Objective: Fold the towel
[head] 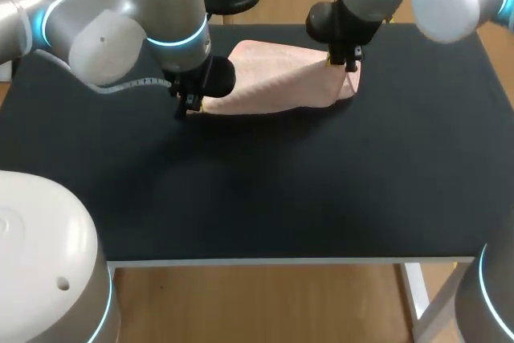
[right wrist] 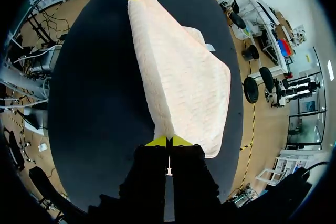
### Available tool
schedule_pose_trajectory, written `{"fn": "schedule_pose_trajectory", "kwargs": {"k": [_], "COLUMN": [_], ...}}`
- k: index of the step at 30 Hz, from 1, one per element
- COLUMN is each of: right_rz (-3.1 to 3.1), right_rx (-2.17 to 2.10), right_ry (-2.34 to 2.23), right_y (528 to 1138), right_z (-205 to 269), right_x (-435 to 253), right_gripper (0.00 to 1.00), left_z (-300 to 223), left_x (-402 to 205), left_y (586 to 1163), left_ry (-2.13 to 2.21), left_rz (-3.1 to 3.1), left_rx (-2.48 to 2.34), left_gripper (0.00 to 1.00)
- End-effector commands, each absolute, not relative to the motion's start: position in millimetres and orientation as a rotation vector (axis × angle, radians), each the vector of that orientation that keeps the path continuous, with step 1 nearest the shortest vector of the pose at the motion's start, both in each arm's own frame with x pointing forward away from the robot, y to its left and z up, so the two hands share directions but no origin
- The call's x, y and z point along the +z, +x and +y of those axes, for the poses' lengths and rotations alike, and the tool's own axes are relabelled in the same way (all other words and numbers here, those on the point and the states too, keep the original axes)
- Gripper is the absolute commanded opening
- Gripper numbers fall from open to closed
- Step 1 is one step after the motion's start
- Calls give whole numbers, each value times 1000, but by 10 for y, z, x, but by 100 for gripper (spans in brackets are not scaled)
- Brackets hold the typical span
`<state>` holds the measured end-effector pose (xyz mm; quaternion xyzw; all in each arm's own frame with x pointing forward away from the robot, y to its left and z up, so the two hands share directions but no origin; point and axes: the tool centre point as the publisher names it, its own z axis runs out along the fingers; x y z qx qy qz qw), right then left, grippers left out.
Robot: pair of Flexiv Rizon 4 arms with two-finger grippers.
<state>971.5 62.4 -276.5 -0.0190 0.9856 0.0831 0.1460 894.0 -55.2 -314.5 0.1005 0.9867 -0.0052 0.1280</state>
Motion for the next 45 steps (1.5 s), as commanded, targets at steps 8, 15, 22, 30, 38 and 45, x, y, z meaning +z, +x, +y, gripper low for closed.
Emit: {"fn": "schedule_pose_trajectory", "kwargs": {"k": [8, 15, 22, 30, 38, 45], "right_rz": [2825, 2853, 2873, 2896, 2933, 2942], "right_rx": [221, 180, 169, 168, 110, 53], "right_ry": [-36, -20, 42, 81, 152, 218], "right_y": [10361, 10824, 11158, 11385, 11482, 11524], "right_z": [530, 535, 492, 453, 464, 466], "right_x": [-2663, -2697, -2785, -2943, -3077, -3155], "right_gripper": [0, 0, 0, 0, 0, 0], "left_z": [-632, -808, -871, -772, -794, -816], "left_x": [-3079, -2992, -2987, -3078, -3192, -3276], "left_y": [9579, 10050, 10373, 10595, 10688, 10739], "left_ry": [124, 35, -16, -123, -180, -231], "left_rz": [2837, 2774, 2760, 2741, 2729, 2737], "left_rx": [-13, 84, 140, 218, 276, 303], "left_gripper": [0, 0, 0, 0, 0, 0]}}
